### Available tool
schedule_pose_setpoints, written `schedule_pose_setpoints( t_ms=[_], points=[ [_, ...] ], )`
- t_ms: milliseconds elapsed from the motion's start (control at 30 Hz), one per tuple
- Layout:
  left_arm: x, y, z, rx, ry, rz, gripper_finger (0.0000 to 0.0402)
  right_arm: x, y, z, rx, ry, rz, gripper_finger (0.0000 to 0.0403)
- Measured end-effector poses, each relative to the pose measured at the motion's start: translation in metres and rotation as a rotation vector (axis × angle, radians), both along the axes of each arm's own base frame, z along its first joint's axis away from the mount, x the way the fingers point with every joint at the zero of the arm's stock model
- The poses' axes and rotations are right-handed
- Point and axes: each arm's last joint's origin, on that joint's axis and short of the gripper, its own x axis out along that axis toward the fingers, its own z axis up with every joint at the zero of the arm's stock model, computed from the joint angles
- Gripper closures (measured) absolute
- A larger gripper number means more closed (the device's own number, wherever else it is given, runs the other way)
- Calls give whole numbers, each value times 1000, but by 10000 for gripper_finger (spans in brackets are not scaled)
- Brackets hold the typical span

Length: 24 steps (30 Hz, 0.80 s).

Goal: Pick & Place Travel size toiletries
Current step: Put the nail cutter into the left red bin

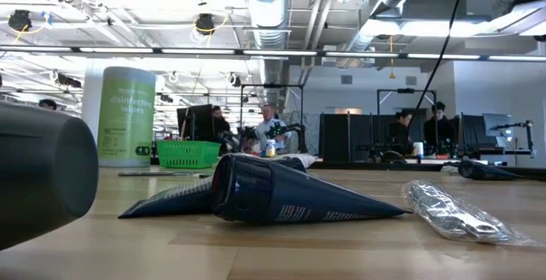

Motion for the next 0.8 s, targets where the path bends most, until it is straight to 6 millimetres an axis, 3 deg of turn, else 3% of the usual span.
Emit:
schedule_pose_setpoints(
  t_ms=[333,800],
  points=[
    [25,10,-6,-4,-30,-57,153,0,-4,-1,-5,10,-34,362],
    [23,10,-2,14,-71,-54,191,-1,-2,-5,29,55,-26,362]
  ],
)
